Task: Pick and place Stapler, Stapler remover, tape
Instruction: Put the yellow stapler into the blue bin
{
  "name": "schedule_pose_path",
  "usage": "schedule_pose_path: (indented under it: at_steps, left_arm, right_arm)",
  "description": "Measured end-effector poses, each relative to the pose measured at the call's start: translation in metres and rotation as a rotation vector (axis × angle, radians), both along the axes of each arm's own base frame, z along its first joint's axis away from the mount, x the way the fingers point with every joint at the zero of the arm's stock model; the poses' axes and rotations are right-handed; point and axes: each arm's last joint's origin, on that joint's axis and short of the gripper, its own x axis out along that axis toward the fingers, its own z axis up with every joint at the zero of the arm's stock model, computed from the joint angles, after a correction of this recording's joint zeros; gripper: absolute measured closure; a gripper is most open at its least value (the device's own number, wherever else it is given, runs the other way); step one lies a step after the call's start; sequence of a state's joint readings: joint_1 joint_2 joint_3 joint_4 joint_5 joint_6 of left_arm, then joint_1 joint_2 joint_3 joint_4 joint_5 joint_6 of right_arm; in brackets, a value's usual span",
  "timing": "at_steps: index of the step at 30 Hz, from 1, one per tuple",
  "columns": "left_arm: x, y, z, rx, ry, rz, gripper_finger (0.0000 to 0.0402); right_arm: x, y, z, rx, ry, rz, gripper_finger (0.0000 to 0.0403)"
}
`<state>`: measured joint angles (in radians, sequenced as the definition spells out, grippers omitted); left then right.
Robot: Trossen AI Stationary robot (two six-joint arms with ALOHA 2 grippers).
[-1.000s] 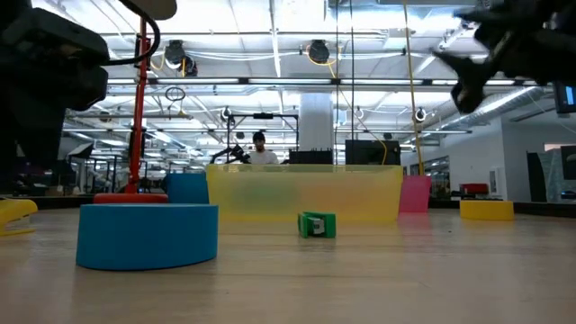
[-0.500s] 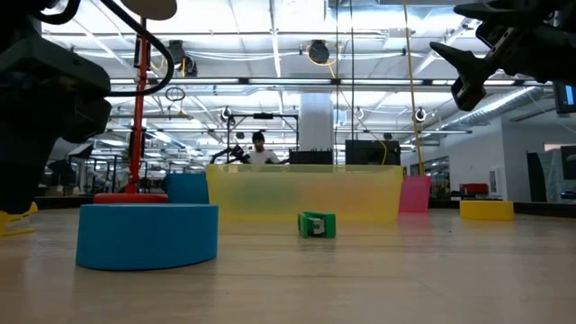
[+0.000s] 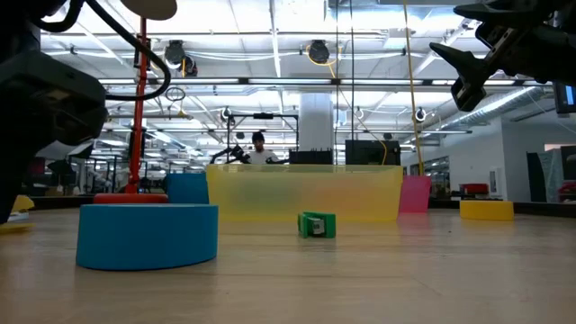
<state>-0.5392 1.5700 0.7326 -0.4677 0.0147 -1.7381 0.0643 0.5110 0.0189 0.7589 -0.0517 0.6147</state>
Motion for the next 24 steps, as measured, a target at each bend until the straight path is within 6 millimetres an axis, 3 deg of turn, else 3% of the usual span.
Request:
schedule_pose_path:
  at_steps: [8, 13, 19, 24]
  left_arm:
    - [-0.001, 0.007, 0.012, 0.046, -0.083, 0.0, 0.0335]
    - [-0.001, 0.027, 0.048, 0.129, -0.284, 0.061, 0.0333]
    - [-0.001, 0.087, 0.085, 0.419, -0.456, 0.138, 0.0332]
    - [0.003, 0.158, 0.097, 0.615, -0.439, 0.155, 0.0331]
  right_arm:
    - [0.0, 0.0, 0.0, -0.003, 0.004, -0.001, 0.0195]
    - [0.0, 0.0, -0.001, -0.008, 0.005, -0.004, 0.0195]
    - [0.0, 0.0, -0.001, 0.001, 0.007, -0.002, 0.0195]
    - [0.0, 0.0, 0.0, 0.0, 0.001, -0.003, 0.0195]
